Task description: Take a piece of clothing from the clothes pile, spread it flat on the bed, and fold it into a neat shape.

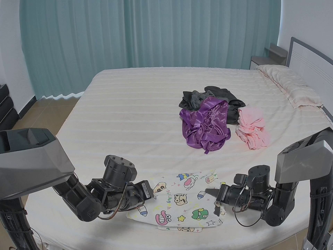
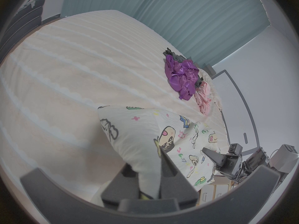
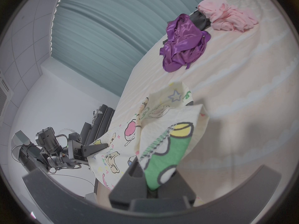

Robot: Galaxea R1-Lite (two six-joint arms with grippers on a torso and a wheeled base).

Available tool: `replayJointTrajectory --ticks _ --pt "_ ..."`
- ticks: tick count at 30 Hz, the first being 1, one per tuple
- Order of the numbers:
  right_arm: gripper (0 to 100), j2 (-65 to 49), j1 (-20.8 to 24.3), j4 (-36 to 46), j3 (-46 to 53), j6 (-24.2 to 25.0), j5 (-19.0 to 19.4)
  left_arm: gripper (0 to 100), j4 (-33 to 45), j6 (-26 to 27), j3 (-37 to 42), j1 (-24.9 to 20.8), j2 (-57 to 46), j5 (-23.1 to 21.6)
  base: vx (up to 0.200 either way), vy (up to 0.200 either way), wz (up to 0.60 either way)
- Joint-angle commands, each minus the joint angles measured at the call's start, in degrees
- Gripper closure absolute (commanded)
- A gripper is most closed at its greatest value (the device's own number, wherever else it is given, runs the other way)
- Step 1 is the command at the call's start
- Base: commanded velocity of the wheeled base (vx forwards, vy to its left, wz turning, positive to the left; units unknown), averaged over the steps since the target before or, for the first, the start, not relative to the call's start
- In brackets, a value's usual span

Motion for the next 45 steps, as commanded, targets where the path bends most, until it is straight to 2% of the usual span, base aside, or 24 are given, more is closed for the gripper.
replayJointTrajectory --ticks 1,22,45 --pt "100 0.0 0.0 0.0 0.0 0.0 0.0 100 0.0 0.0 -0.2 0.0 0.1 0.0 0.0 -0.2 0.0" --pt "100 1.1 -1.7 0.1 -0.3 -0.1 0.0 100 -0.3 0.0 -0.9 0.5 2.9 0.2 0.0 -0.2 0.0" --pt "100 6.2 -3.2 0.1 -1.0 -3.4 -0.2 100 -0.4 0.2 -0.4 1.2 6.7 0.3 0.0 0.0 0.0"
